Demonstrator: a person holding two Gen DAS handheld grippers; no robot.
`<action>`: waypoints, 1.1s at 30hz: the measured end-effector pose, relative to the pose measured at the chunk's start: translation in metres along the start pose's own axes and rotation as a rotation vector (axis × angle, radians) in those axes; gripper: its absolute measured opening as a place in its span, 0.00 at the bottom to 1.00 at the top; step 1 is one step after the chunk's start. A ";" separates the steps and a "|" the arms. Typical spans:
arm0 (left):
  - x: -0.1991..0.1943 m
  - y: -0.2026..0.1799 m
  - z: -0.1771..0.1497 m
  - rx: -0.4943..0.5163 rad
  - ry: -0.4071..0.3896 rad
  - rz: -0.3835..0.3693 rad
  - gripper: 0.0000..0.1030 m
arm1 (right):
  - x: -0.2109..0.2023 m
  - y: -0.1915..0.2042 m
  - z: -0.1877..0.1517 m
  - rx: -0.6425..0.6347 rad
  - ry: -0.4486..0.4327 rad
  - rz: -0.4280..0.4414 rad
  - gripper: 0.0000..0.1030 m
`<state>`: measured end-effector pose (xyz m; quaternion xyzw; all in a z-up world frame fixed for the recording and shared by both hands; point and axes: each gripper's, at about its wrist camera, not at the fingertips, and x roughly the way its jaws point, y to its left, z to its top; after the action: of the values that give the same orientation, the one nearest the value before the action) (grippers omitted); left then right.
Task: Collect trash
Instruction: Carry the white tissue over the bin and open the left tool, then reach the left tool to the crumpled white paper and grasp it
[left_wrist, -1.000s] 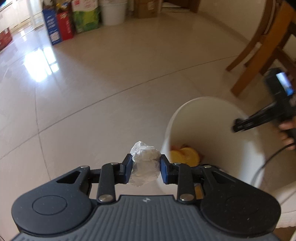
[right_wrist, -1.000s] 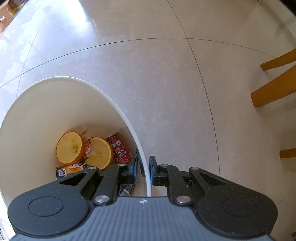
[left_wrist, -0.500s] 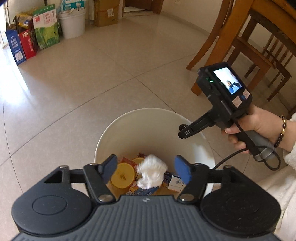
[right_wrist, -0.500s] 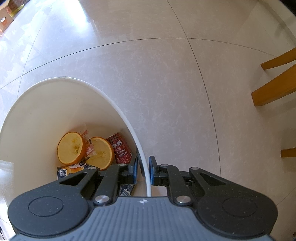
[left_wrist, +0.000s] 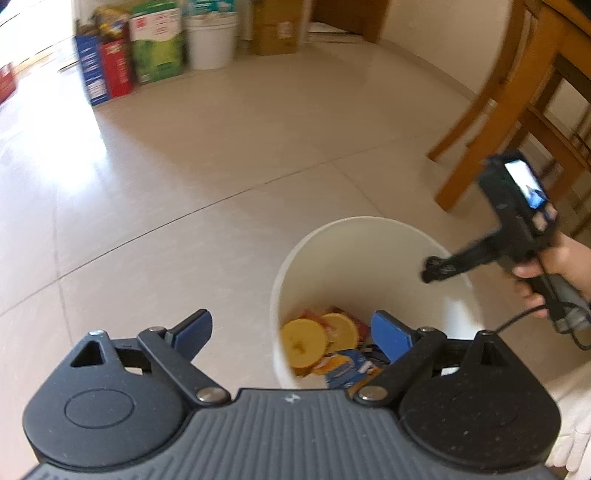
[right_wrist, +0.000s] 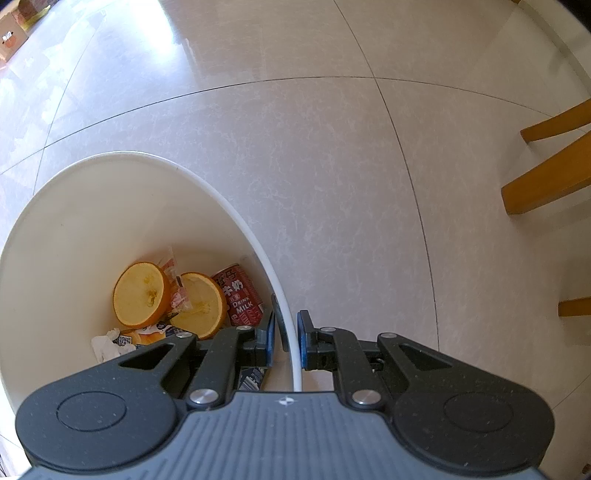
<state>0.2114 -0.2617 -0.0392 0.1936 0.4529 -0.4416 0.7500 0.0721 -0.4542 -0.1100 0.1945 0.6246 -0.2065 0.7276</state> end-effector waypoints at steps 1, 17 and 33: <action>-0.001 0.009 -0.005 -0.025 -0.004 0.013 0.91 | 0.000 0.000 0.000 0.000 0.000 0.000 0.14; 0.033 0.180 -0.124 -0.510 0.063 0.237 0.90 | -0.001 0.002 -0.001 -0.012 -0.007 -0.012 0.15; 0.100 0.274 -0.217 -0.707 0.230 0.427 0.87 | -0.001 0.007 -0.001 -0.029 -0.010 -0.031 0.15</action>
<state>0.3506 -0.0141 -0.2657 0.0622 0.6068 -0.0695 0.7894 0.0753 -0.4476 -0.1091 0.1732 0.6269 -0.2096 0.7301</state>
